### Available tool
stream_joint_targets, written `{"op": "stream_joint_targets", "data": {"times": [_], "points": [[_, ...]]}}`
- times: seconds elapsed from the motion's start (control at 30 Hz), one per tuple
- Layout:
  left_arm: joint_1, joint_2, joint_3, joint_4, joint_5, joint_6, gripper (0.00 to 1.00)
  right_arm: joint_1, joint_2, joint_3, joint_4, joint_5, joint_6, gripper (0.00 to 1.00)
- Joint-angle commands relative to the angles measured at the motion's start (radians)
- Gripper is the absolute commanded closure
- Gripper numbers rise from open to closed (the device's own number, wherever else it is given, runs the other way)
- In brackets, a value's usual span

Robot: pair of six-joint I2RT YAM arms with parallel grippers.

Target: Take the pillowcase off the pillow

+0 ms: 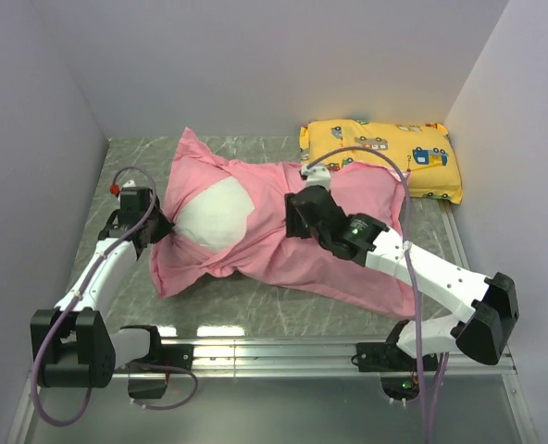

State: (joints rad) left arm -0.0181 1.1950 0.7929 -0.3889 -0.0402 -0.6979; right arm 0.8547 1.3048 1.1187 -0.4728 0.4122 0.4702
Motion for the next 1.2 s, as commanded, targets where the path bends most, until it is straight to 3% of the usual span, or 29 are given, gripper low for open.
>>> {"op": "stream_joint_targets", "data": {"times": [0.0, 0.27, 0.5, 0.63, 0.77, 0.93, 1.0, 1.03, 1.07, 1.17], "points": [[0.000, -0.049, -0.050, 0.045, 0.029, -0.048, 1.00, 0.059, 0.014, 0.204, -0.110, 0.099, -0.067, 0.30], [0.001, -0.124, -0.084, 0.078, 0.030, -0.078, 1.00, 0.217, 0.184, 0.571, -0.147, 0.102, -0.212, 0.23], [0.000, -0.150, -0.073, 0.074, 0.031, -0.080, 1.00, 0.307, 0.531, 0.843, -0.187, 0.008, -0.294, 0.23], [0.001, -0.150, -0.081, 0.078, 0.033, -0.081, 0.99, 0.311, 0.668, 0.871, -0.190, -0.026, -0.295, 0.18], [0.001, -0.155, -0.096, 0.082, 0.030, -0.089, 0.99, 0.294, 0.769, 0.848, -0.164, -0.009, -0.254, 0.02], [0.001, -0.160, -0.115, 0.087, 0.023, -0.100, 1.00, 0.230, 0.829, 0.810, -0.161, -0.036, -0.182, 0.02], [0.001, -0.160, -0.119, 0.082, 0.016, -0.101, 0.99, 0.204, 0.847, 0.811, -0.170, -0.050, -0.179, 0.27], [0.001, -0.155, -0.121, 0.082, 0.010, -0.103, 1.00, 0.193, 0.853, 0.822, -0.190, -0.041, -0.171, 0.52], [0.001, -0.153, -0.124, 0.084, 0.008, -0.104, 1.00, 0.178, 0.853, 0.832, -0.214, -0.056, -0.150, 0.97], [0.001, -0.155, -0.127, 0.082, -0.010, -0.104, 1.00, 0.101, 0.771, 0.771, -0.141, -0.178, -0.122, 1.00]]}}
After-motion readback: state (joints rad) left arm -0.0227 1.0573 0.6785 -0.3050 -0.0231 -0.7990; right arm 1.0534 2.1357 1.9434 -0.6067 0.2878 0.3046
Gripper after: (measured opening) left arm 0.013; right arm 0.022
